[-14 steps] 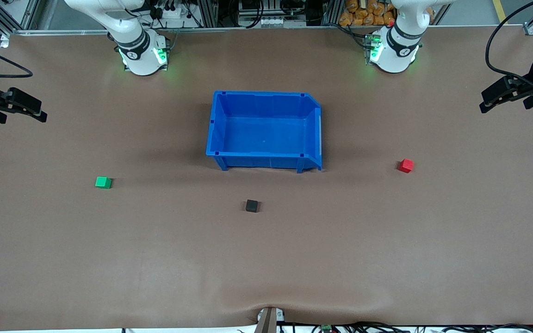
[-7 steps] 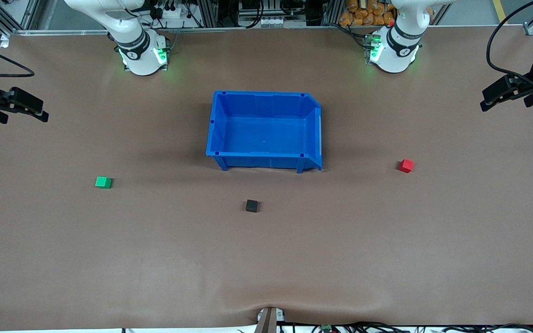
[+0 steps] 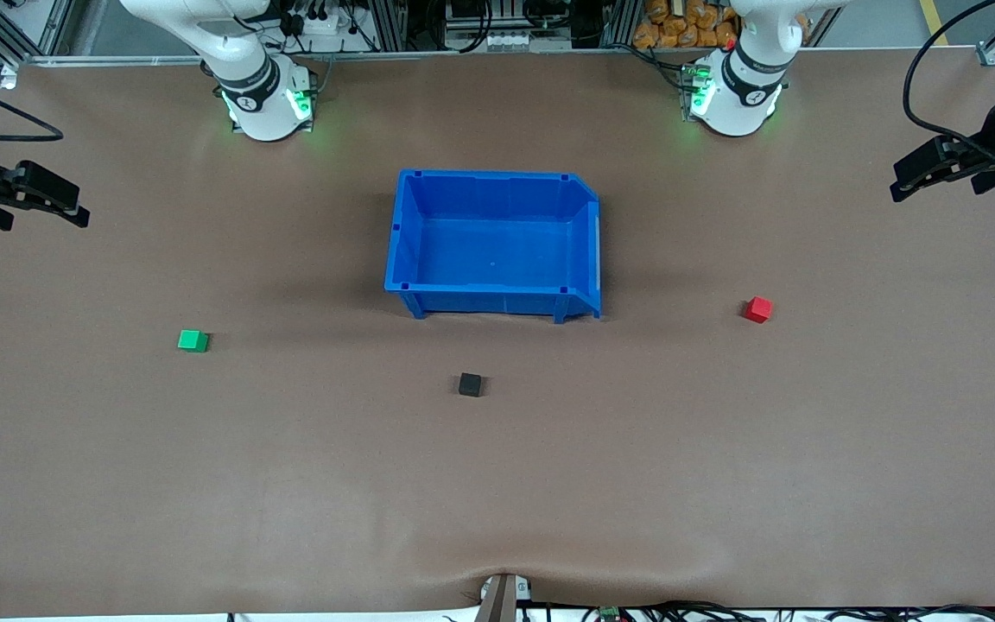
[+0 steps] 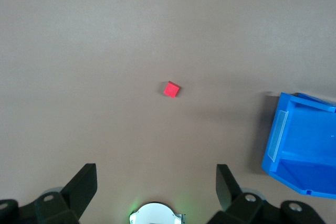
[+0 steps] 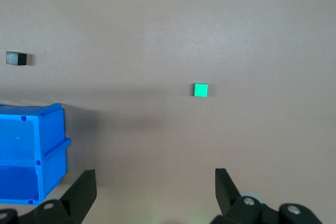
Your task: Attach green and red cubes to black cube
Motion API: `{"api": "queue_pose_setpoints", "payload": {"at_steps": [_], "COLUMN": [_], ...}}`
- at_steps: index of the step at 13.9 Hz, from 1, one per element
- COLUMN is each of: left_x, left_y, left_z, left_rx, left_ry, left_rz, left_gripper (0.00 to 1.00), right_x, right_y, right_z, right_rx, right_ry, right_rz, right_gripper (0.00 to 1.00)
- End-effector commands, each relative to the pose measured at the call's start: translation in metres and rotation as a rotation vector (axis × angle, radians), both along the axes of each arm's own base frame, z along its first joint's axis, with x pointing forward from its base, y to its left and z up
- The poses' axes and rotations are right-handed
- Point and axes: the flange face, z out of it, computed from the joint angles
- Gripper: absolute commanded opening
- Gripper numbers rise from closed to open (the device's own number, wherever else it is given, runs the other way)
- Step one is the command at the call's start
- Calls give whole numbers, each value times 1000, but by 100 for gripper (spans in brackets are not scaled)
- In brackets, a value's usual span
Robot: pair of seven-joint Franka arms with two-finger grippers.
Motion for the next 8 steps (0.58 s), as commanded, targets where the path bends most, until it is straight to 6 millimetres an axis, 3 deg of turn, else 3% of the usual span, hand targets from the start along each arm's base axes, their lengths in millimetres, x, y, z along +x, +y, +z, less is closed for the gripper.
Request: {"api": "queue_pose_setpoints", "payload": {"at_steps": [1,8], "left_x": [-4,-3], "left_y": [0,0], "left_z": [3,-1], "left_rx": [2,3], "left_ry": [7,16], "left_rz": [-7,-31], "left_gripper": [100,100], "right_x": [-5,-7], "right_y": [-1,-11], "right_z": [4,-13], "right_rx": [-3,-1], "right_ry": [30,122], "right_rz": [9,-6], "right_gripper": [100,100]}}
